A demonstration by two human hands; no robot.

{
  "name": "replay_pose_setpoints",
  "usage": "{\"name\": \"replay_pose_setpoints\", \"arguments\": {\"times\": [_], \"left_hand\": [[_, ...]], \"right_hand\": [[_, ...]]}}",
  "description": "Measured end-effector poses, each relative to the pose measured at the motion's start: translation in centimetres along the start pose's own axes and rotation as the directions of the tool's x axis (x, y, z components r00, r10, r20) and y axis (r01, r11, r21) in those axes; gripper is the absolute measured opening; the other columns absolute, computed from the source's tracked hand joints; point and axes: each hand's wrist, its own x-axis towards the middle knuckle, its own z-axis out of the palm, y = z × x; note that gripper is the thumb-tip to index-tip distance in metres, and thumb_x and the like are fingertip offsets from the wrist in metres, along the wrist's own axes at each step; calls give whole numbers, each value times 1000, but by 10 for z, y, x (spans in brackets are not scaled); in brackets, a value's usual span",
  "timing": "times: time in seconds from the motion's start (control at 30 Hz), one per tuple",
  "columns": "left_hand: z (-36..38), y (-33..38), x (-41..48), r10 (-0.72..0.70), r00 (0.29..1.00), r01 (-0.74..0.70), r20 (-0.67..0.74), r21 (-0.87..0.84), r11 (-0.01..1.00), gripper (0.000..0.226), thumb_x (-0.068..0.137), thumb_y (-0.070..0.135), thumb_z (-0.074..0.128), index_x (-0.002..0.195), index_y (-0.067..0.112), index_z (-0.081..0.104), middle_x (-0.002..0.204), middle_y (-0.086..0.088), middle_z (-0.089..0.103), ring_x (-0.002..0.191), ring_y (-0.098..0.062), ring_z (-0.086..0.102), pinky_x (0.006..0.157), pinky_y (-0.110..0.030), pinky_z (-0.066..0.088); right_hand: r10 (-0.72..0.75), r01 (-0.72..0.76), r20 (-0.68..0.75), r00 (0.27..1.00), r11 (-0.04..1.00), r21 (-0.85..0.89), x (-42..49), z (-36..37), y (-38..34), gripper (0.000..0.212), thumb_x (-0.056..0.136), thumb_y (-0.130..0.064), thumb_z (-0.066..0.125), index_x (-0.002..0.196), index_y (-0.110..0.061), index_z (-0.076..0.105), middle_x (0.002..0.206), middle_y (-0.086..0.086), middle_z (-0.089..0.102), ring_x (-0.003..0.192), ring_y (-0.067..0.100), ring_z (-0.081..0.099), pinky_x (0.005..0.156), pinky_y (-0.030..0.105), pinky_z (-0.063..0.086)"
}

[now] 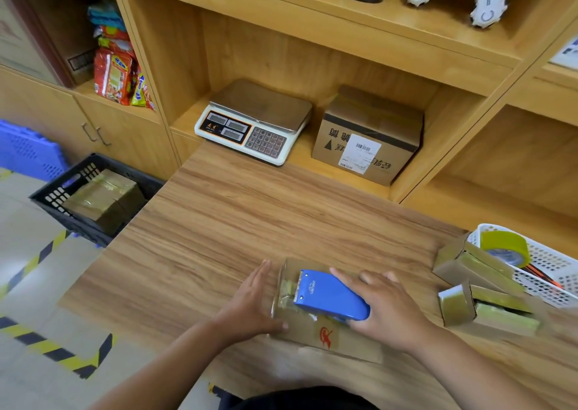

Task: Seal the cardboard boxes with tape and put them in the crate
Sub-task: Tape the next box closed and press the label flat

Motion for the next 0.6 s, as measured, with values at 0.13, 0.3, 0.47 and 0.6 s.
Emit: {"name": "replay_pose_setpoints", "arguments": {"times": [0.13,0.3,0.47,0.6], "left_hand": [[-3,26,4,62,998,-63,18,68,996,127,61,54,78,151,18,-5,158,5,1,142,-2,-2,115,-19,3],[6,69,19,3,1000,-3,31,4,1000,120,67,51,76,152,18,-3,159,4,-1,144,-7,0,113,-18,4],[26,118,30,-64,998,65,9,-58,996,120,53,54,68,150,29,2,156,15,3,136,-11,27,104,-24,31],[30,147,32,-70,994,69,-80,-20,997,120,55,39,75,151,26,4,155,13,-7,142,-17,11,113,-31,24]], "right_hand": [[54,-51,-30,998,993,108,-16,-6,22,78,80,-57,55,137,-55,2,91,-16,40,86,1,37,87,15,17],[123,-92,-138,983,973,214,-47,-4,49,73,75,-39,60,141,-33,31,89,-5,53,84,13,47,84,28,27],[213,-126,-221,952,928,351,-82,7,73,76,77,-18,75,138,-24,31,96,11,58,89,33,54,83,36,34],[248,-140,-257,934,917,374,-92,16,78,72,75,-24,66,138,-15,33,104,16,60,94,37,57,82,24,25]]}}
